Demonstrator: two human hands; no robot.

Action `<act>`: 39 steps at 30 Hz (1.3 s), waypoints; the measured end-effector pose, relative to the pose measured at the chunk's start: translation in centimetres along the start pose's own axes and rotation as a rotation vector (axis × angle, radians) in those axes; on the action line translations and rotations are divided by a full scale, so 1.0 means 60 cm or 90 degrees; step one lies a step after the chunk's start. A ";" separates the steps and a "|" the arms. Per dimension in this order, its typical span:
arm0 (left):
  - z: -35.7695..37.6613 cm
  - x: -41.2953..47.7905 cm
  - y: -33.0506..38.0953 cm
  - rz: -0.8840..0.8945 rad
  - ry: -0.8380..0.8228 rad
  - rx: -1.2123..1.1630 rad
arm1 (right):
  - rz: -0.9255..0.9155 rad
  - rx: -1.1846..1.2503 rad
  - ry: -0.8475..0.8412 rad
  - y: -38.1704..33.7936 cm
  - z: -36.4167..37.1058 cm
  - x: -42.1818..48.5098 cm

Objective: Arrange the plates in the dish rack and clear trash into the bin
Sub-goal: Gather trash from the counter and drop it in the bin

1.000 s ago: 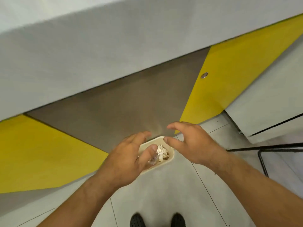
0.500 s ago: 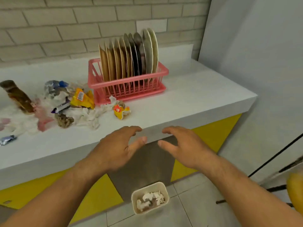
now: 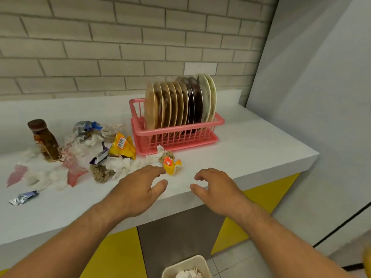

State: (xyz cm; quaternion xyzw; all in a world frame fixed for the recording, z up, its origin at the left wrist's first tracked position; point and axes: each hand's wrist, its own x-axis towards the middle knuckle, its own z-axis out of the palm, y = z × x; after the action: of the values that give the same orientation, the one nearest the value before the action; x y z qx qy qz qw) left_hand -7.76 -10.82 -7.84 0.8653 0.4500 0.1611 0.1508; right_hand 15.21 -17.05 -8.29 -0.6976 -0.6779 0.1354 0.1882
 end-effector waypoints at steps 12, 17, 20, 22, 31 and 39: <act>-0.049 0.060 -0.150 0.029 0.014 -0.057 | 0.137 -0.112 0.034 -0.099 0.103 0.178; -0.039 0.089 -0.156 0.058 0.009 -0.056 | 0.142 -0.115 0.024 -0.059 0.100 0.150; -0.021 0.117 -0.139 0.083 -0.007 -0.036 | 0.139 -0.123 0.010 -0.048 0.087 0.149; -0.007 0.136 -0.127 0.092 -0.008 -0.014 | 0.137 -0.130 -0.005 -0.041 0.077 0.153; 0.053 0.205 -0.090 0.128 -0.031 0.135 | 0.001 -0.216 -0.084 0.003 0.060 0.157; 0.105 0.264 -0.065 0.166 -0.119 0.374 | -0.049 -0.148 -0.072 0.055 0.069 0.155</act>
State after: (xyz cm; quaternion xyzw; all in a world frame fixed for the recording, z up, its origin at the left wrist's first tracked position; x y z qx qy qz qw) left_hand 0.63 3.71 -12.84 0.9332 0.3468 -0.0376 -0.0868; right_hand 16.73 -7.50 -12.86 -0.6795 -0.7248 0.0876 0.0727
